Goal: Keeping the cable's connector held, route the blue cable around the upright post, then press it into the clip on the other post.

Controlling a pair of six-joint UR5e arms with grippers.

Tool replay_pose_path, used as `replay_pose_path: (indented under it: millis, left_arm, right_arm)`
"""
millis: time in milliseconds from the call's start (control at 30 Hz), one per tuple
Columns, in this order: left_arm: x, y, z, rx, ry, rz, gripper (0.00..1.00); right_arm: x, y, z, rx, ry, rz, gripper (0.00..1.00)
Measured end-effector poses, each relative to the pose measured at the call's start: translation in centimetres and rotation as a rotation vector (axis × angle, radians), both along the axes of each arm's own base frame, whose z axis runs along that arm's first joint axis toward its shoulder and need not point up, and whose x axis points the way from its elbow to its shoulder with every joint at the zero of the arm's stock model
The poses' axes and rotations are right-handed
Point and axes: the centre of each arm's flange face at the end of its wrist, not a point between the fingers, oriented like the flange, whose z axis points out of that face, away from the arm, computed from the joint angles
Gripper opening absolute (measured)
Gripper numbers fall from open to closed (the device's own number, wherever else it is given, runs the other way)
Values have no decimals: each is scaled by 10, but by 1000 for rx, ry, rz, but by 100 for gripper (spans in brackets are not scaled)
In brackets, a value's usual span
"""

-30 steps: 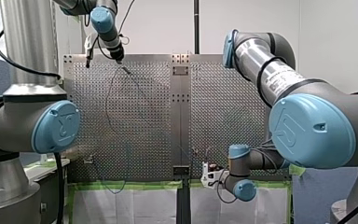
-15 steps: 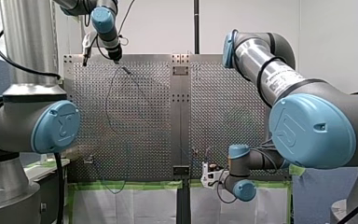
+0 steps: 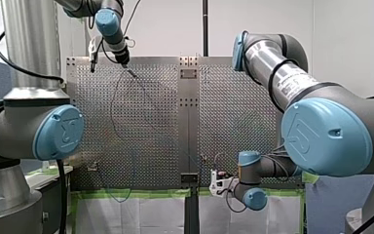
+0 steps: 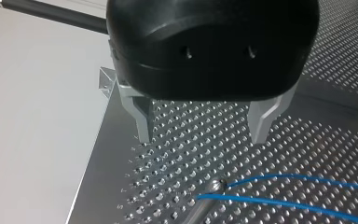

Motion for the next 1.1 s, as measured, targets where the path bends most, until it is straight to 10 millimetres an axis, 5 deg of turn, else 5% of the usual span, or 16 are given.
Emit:
replay_pose_path:
  millis: [267,1100]
  left_arm:
    - [22,3,-20,-76,24,23,100]
    - [61,34,-40,-263,-26,154,100]
  right_arm:
    - [0,0,0,0,2,2,0]
    - [1,1,0,-6,8,4,0]
